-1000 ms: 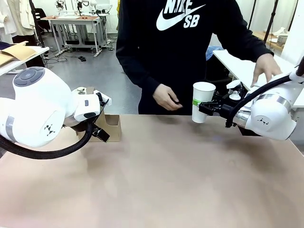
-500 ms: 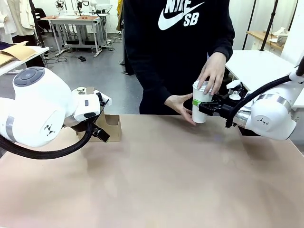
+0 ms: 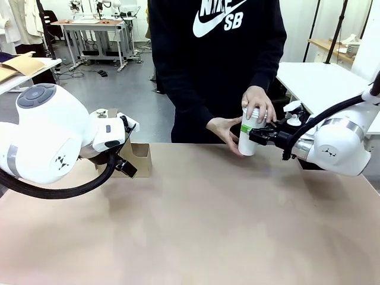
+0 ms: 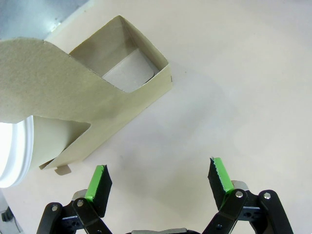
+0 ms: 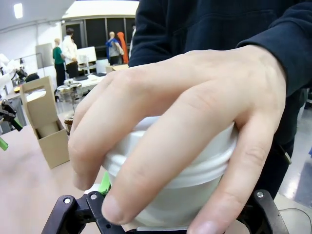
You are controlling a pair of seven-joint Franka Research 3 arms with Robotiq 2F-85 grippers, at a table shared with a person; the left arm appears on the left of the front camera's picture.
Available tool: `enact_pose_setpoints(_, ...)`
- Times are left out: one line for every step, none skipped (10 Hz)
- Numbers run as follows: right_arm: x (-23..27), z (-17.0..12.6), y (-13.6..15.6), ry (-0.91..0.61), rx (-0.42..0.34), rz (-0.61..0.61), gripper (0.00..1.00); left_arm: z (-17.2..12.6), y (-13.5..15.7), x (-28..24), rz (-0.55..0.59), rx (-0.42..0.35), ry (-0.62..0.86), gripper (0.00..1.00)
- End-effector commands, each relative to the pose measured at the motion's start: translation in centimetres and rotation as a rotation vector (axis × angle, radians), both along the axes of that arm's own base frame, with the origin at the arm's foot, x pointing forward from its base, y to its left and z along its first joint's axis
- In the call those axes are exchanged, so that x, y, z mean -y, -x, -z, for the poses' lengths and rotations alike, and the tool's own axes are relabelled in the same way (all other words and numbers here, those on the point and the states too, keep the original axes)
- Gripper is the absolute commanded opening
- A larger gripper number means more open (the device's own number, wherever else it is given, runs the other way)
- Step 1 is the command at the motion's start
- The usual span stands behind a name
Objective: Pour a drink into a cup and package it in a carrier.
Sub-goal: When a person places the Paper Cup Lid on the 600 ml Paper Cup , lift the 600 ml Paper Cup.
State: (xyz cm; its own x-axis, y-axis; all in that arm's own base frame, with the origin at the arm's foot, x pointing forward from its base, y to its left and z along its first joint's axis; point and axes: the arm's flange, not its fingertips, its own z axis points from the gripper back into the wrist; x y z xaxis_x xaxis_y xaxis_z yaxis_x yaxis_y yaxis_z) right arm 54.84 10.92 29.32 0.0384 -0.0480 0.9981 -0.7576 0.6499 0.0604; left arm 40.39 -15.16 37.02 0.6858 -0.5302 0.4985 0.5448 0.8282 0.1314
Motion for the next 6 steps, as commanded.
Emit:
enact_pose_setpoints(-0.37,-0.73,-0.10,-0.009,0.014,0.006,0.86,-0.02,0.01,-0.02,0.000,0.000,0.001,1.00)
enact_pose_setpoints(-0.37,-0.73,-0.10,-0.009,0.014,0.006,0.86,-0.02,0.01,-0.02,0.000,0.000,0.001,1.00)
enact_pose_setpoints(-0.37,-0.73,-0.10,-0.009,0.014,0.006,0.86,-0.02,0.01,-0.02,0.000,0.000,0.001,1.00)
enact_pose_setpoints(-0.37,-0.73,-0.10,-0.009,0.014,0.006,0.86,-0.02,0.01,-0.02,0.000,0.000,0.001,1.00)
enact_pose_setpoints(-0.37,-0.73,-0.10,-0.009,0.014,0.006,0.86,-0.02,0.01,-0.02,0.000,0.000,0.001,1.00)
enact_pose_setpoints(-0.37,-0.73,-0.10,-0.009,0.014,0.006,0.86,-0.02,0.01,-0.02,0.000,0.000,0.001,1.00)
